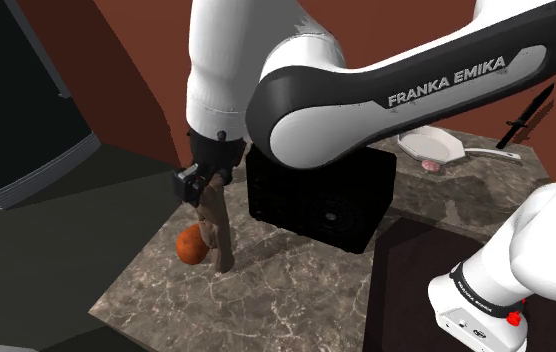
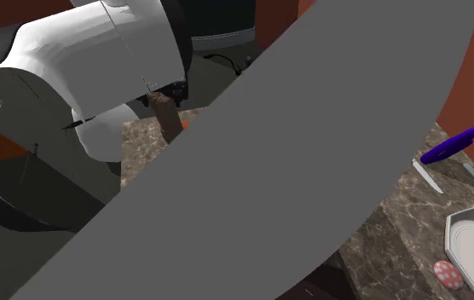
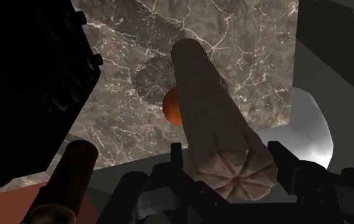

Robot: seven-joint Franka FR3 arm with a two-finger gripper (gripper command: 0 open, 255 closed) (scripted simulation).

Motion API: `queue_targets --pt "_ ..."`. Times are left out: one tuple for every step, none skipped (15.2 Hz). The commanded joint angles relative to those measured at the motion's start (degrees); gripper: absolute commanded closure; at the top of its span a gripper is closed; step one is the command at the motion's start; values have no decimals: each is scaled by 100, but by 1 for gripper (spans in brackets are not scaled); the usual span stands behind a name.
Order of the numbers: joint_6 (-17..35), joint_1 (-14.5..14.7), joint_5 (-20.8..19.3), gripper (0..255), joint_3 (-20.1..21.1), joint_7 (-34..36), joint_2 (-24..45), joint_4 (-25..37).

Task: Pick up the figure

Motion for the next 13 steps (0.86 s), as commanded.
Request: queue_targets --pt "-158 0 28 255 2 -20 -28 141" --pt "-232 -2 45 255 1 -33 -45 203" --pt "-306 -4 60 255 1 -46 -61 265" --pt "-381 -5 74 255 0 -57 -75 329" --pt "-455 -7 87 255 -1 -67 -87 395" --pt "-531 -8 98 255 -2 -76 -98 462" --pt "-606 -9 107 255 -2 -85 -107 530" --pt "-681 -9 115 255 -3 -92 -115 600" --pt "-757 -10 122 255 -3 -99 -121 671" --pt "-833 -10 127 255 -4 -104 -126 743" --pt "-910 -11 132 255 -4 -109 -129 818" --pt "-921 -11 133 255 -4 -110 -130 828" --pt "-921 -11 132 255 -4 -110 -129 829"
